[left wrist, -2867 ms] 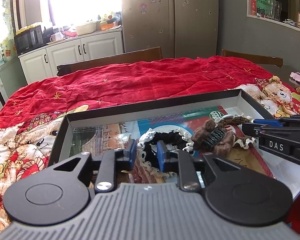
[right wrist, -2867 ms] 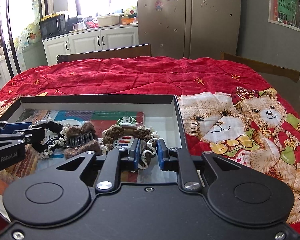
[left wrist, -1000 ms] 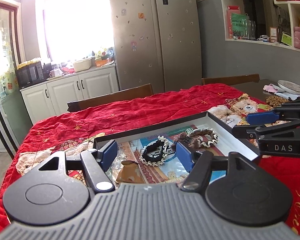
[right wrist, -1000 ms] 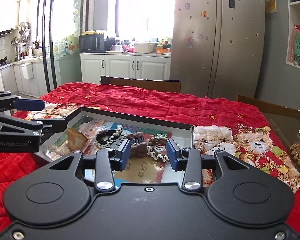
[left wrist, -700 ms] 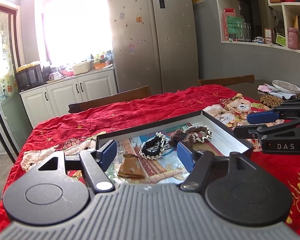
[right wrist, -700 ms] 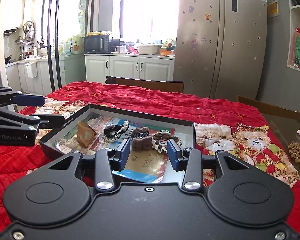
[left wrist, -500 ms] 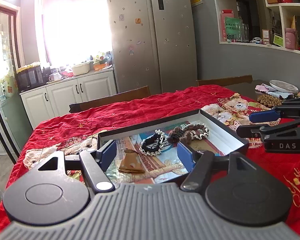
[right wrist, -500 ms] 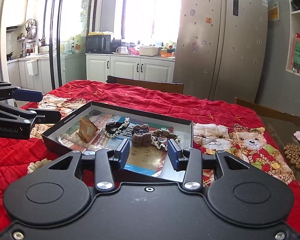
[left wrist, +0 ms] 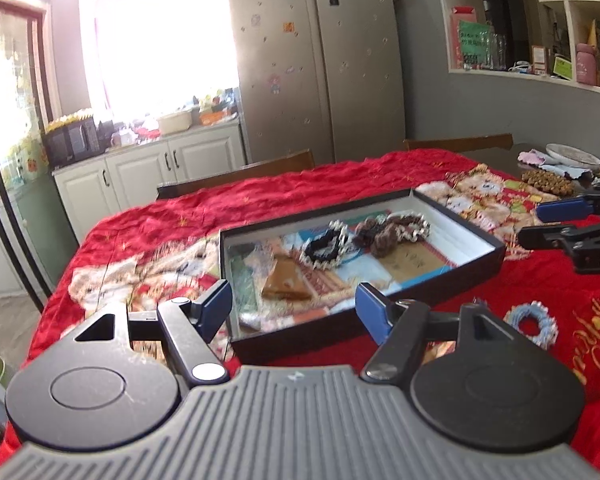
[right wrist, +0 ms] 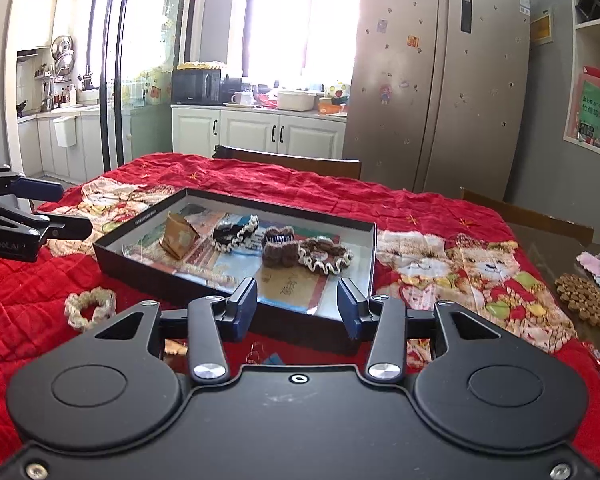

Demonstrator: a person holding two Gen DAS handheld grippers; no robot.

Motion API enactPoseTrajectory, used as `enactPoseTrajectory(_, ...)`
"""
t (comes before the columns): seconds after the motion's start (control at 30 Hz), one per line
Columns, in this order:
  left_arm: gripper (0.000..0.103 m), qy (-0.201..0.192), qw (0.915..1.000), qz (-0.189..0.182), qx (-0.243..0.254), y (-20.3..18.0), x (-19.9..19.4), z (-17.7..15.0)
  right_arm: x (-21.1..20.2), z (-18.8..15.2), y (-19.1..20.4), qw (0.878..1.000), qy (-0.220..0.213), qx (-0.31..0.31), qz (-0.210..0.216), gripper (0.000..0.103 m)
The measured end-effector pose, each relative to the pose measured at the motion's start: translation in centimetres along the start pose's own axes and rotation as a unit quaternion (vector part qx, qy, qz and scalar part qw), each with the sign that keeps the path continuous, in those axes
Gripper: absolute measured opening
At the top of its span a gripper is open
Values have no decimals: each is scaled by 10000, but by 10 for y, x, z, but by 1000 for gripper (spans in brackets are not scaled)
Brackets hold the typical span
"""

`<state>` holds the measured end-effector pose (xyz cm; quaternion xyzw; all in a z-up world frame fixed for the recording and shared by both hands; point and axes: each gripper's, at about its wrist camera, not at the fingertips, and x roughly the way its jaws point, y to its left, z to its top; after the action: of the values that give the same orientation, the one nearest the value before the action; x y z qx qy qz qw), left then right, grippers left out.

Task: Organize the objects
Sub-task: 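Withdraw both grippers from the box toward the remaining scrunchies on the bedspread, then grasp the cream scrunchie with the left gripper while the right gripper grasps the blue-and-white scrunchie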

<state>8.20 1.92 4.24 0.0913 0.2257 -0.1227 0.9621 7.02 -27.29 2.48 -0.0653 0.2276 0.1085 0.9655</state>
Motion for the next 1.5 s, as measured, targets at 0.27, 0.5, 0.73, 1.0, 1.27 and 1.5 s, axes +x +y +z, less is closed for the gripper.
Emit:
enactPoseTrajectory(0.27,79,272,9993,89,-228,12,8,-22,-4,-22,-8,9997,163,92,-123,42)
enactPoseTrajectory(0.5,79,512,9981,82,-319,16,17,-39,-2,-48,-18,9986,385,299,-212,42)
enactPoseTrajectory(0.73,79,683,9968,66,-410,17,27,-50,5,-69,-23,9965,628,525,-155,42)
enactPoseTrajectory(1.0,79,843,9951,32,-512,17,36,-60,12,-78,-14,9962,749,439,-102,42)
enactPoseTrajectory(1.27,79,947,9939,7,-569,17,42,-67,16,-82,-13,9953,825,500,-90,41)
enactPoseTrajectory(1.5,78,1011,9926,-4,-674,18,46,-71,20,-83,-15,9948,857,547,-69,41)
